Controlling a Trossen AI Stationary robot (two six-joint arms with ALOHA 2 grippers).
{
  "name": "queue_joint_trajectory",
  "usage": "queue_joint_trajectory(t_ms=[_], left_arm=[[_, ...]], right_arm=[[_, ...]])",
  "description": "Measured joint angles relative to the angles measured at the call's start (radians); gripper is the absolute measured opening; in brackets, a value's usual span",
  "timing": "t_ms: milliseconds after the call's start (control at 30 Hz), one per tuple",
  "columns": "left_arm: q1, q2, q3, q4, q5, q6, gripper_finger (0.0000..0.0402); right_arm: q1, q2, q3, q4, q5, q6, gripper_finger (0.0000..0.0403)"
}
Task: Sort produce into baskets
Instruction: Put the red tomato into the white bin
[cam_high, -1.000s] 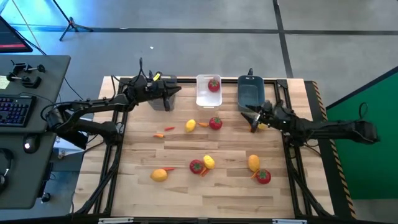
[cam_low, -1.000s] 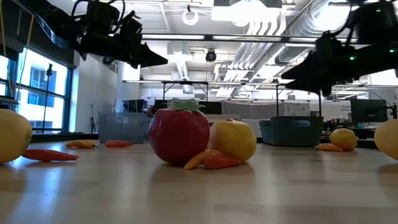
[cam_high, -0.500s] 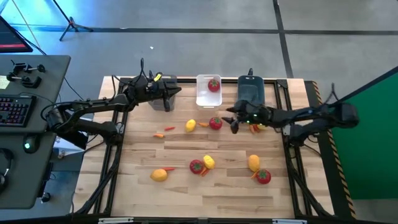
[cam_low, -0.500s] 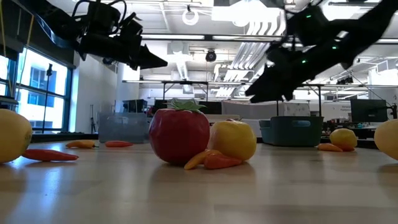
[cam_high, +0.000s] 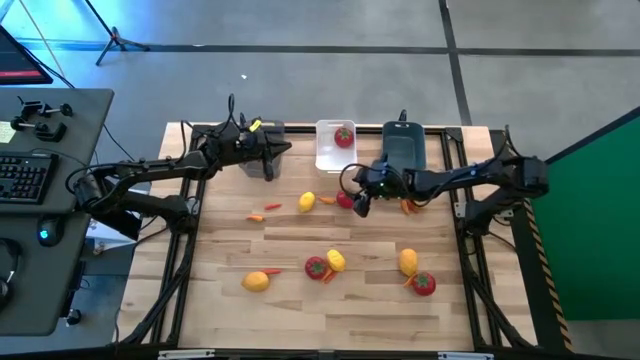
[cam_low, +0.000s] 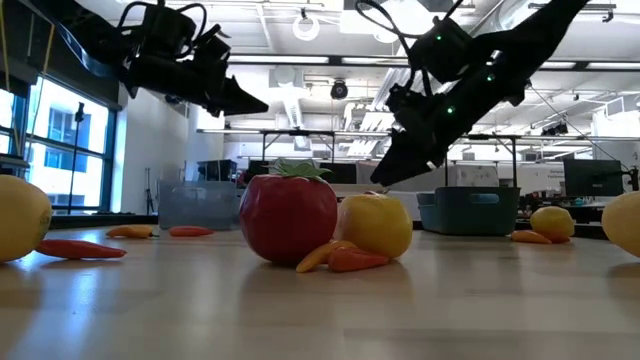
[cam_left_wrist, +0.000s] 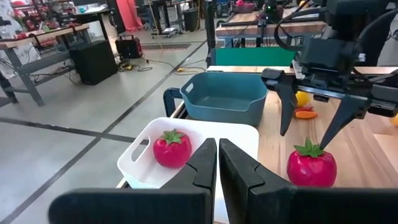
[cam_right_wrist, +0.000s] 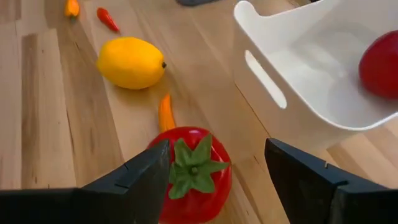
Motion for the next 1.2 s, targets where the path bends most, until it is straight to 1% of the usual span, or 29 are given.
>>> queue_joint_trajectory(t_ms=[333,433,500,567,667,833,867,900,1033,1200], left_arm=[[-0.002,0.000,0.000,-0.024,0.000,-0.020,0.0005],[-0.002,0.000,0.000,-0.029,0.000,-0.020,0.0005],[-0.002,0.000,0.000,-0.029,0.000,-0.020,0.0005],[-0.002,0.000,0.000,-0.029,0.000,-0.024,0.0005],[-0.002,0.000,0.000,-0.030,0.000,-0.025,0.0005],[-0.002,0.000,0.000,-0.037,0.001,-0.025,0.0005],[-0.002,0.000,0.000,-0.037,0.001,-0.026,0.0005],[-0.002,0.000,0.000,-0.037,0.000,-0.026,0.0005],[-0.002,0.000,0.000,-0.036,0.001,-0.040,0.0005],[-0.002,0.000,0.000,-0.036,0.001,-0.046,0.0005]], right_arm=[[0.002,0.050,0.007,-0.026,-0.011,0.023,0.0251],[0.002,0.051,0.008,-0.030,-0.028,0.027,0.0241],[0.002,0.049,0.007,-0.031,-0.033,0.027,0.0222],[0.002,0.049,0.007,-0.033,-0.034,0.027,0.0194],[0.002,0.049,0.007,-0.036,-0.034,0.026,0.0135],[0.002,0.049,0.006,-0.036,-0.051,0.023,0.0024],[0.002,0.049,0.006,-0.036,-0.051,0.019,0.0013],[0.002,0.049,0.006,-0.035,-0.051,0.014,0.0008],[0.002,0.049,0.006,-0.028,-0.054,0.000,0.0018],[0.002,0.050,0.004,-0.002,-0.061,-0.001,0.0003]])
